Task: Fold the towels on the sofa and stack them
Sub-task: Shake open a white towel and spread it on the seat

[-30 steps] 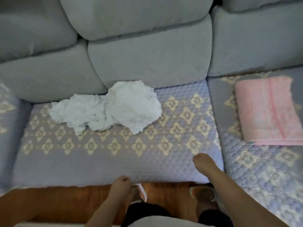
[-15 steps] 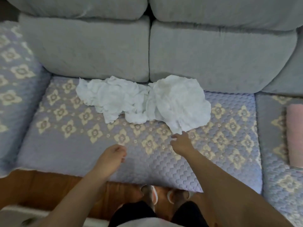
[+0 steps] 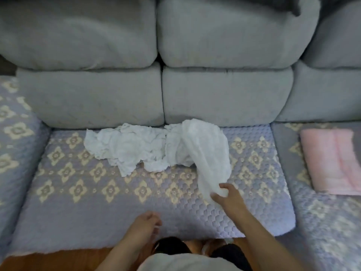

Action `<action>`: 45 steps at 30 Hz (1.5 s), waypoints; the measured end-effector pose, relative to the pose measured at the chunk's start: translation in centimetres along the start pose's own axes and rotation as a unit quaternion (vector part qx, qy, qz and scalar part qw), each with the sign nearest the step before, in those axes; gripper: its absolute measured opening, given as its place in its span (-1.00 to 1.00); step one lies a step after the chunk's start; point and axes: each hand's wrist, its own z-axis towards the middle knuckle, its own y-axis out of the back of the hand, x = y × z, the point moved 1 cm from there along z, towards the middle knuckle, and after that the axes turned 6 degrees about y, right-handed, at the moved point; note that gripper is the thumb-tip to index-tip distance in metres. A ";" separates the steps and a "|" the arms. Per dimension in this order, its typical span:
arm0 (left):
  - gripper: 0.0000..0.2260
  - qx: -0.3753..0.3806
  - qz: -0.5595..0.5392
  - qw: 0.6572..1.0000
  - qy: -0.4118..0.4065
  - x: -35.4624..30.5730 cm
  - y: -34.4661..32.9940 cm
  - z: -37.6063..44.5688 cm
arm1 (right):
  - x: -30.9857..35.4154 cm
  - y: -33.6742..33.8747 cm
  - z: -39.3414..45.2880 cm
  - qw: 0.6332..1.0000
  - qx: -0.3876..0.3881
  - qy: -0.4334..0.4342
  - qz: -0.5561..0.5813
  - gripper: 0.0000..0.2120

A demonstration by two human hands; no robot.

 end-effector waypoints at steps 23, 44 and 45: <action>-0.67 -0.122 0.054 0.735 -0.665 -21.7 -16.4 -35.7 | 23.7 28.9 -28.2 0.843 -0.317 0.429 -0.071 -0.73; -0.88 -0.528 0.311 0.623 -0.486 -24.9 -8.3 -44.2 | 24.9 39.4 -29.3 0.813 -0.319 0.486 0.037 -0.79; -0.87 -0.526 0.317 0.638 -0.465 -25.4 -7.7 -44.4 | 25.9 40.4 -28.8 0.814 -0.326 0.481 0.014 -0.80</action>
